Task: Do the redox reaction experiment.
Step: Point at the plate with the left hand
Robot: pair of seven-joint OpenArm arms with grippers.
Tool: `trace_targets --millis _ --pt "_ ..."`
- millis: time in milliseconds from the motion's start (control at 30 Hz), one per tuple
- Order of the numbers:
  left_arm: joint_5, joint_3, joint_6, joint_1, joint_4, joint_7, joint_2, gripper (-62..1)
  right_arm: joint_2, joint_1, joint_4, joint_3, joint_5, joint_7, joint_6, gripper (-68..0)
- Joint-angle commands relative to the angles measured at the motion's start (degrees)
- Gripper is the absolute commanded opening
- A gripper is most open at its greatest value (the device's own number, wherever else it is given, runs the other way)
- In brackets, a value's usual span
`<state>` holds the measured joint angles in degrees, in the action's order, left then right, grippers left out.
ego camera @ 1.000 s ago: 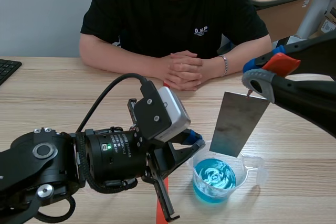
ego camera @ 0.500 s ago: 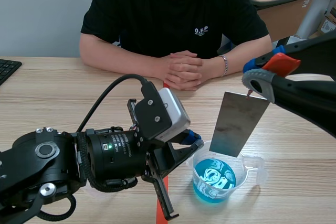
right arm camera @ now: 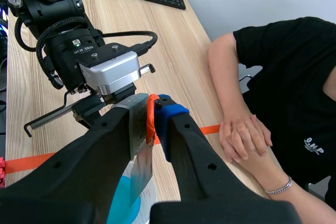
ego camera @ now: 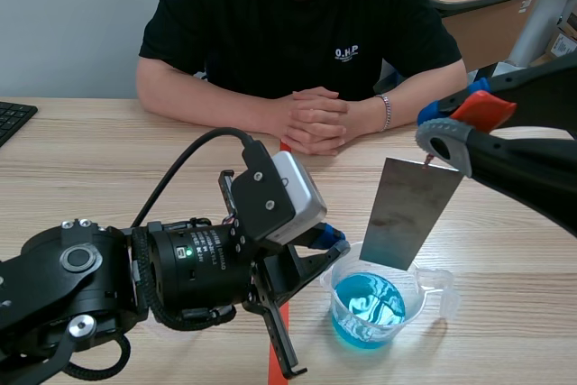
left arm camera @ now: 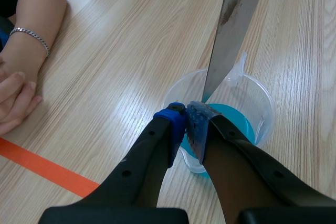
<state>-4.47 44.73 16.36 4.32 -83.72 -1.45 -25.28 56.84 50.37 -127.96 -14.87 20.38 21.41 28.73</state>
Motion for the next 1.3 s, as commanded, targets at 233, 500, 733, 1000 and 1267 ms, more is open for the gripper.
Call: trace_targets --millis 233,500,733,1000,1267 --pt "-0.1 0.3 -0.3 0.5 -0.6 -0.6 -0.6 -56.1 0.3 -0.7 -0.4 0.0 0.8 0.8 -0.4 -65.8" --pt "-0.1 0.3 -0.3 0.5 -0.6 -0.6 -0.6 -56.1 0.3 -0.7 -0.4 0.0 0.8 0.8 -0.4 -65.8" --pt "-0.2 0.3 -0.3 0.3 -0.6 -1.3 -2.8 -56.1 0.3 -0.7 -0.4 0.0 0.8 0.8 -0.4 -65.8" --pt "-0.6 -1.2 -0.4 -3.2 -5.7 -2.1 -10.9 -56.1 0.3 -0.7 -0.4 0.0 0.8 0.8 -0.4 -65.8" --pt "-0.6 -13.7 -0.7 -16.0 -15.4 -3.2 -19.6 -56.1 0.3 -0.7 -0.4 0.0 0.8 0.8 -0.4 -65.8"
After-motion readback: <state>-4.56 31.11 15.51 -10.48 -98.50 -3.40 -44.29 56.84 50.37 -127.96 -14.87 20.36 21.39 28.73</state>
